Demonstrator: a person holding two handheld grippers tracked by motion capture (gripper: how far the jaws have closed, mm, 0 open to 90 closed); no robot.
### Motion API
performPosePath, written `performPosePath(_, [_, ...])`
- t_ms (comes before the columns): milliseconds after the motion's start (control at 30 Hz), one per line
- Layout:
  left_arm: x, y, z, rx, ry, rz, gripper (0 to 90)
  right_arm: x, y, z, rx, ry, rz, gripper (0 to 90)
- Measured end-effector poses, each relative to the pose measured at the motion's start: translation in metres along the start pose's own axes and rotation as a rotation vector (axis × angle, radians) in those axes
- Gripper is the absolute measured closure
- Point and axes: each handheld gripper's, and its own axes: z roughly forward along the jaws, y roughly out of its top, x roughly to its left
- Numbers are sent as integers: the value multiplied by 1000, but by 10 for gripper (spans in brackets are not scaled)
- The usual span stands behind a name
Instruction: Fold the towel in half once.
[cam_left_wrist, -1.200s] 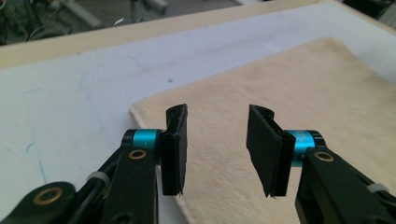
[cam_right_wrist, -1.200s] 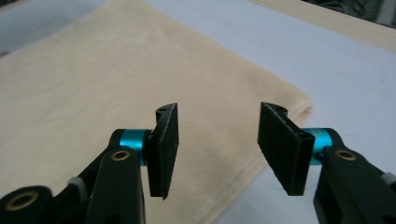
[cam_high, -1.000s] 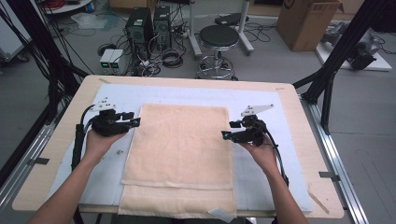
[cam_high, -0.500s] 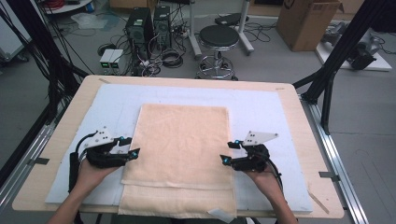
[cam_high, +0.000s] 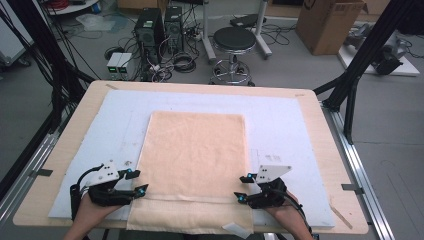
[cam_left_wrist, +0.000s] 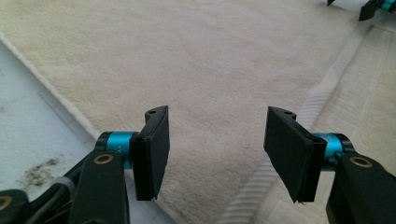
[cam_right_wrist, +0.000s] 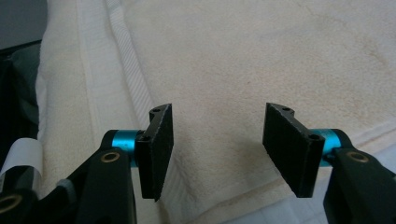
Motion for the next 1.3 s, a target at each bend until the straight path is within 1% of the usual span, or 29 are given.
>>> performPosePath(67, [-2, 0, 2, 19, -3, 22, 411, 0, 1, 2, 7, 4, -8, 462])
performPosePath(100, [-2, -1, 4, 33, -3, 28, 414, 1, 1, 4, 13, 6, -7, 478])
performPosePath(133, [-2, -1, 5, 41, -10, 26, 423, 0, 1, 5, 19, 6, -17, 496])
performPosePath(167, [-2, -2, 7, 56, -32, 27, 440, 0, 1, 6, 34, -4, -23, 512])
performPosePath(200, [-1, -2, 8, 74, -55, 26, 482, 0, 0, 8, 50, -8, -24, 539])
performPosePath(233, [-1, -3, 10, 93, -62, 33, 502, 0, 0, 9, 60, -7, -31, 552])
performPosePath(267, [-1, -4, 11, 108, -64, 35, 507, 0, 1, 10, 59, -12, -33, 571])
performPosePath(300, [-1, -5, 13, 127, -64, 45, 525, 0, 1, 10, 65, -9, -27, 589])
performPosePath(400, [-2, -5, 17, 133, -51, 69, 578, -1, 2, 10, 67, -14, -22, 667])
performPosePath(500, [-3, -4, 18, 132, -46, 71, 643, -3, 3, 10, 65, -5, -21, 753])
performPosePath(567, [-2, -3, 18, 136, -45, 75, 689, -4, 3, 10, 65, 3, -14, 782])
performPosePath(633, [-3, -2, 18, 134, -40, 79, 729, -5, 4, 9, 62, 0, -10, 806])
performPosePath(733, [-3, 0, 18, 131, -29, 92, 787, -5, 5, 9, 58, -2, -9, 816])
performPosePath(767, [-4, 1, 18, 125, -28, 85, 799, -5, 5, 8, 56, 1, -7, 818])
performPosePath(800, [-3, 1, 18, 123, -26, 91, 808, -5, 5, 8, 52, 2, -4, 820])
performPosePath(833, [-4, 2, 17, 116, -26, 85, 814, -6, 5, 7, 45, 0, -8, 822])
performPosePath(933, [-3, 3, 15, 97, -27, 75, 825, -7, 6, 4, 27, 9, 6, 825])
performPosePath(1000, [-2, 3, 13, 82, -23, 71, 826, -7, 7, 2, 16, 5, 6, 825])
performPosePath(1100, [-1, 5, 9, 55, -23, 56, 827, -8, 8, -1, -9, 6, 8, 825])
performPosePath(1133, [-1, 5, 8, 43, -24, 50, 827, -7, 8, -3, -13, 3, 17, 825])
performPosePath(1267, [-3, 7, 3, 8, -24, 33, 829, -8, 11, -9, -47, 8, 18, 826])
performPosePath(1300, [-4, 8, 1, 3, -24, 35, 829, -8, 12, -10, -56, 12, 14, 827])
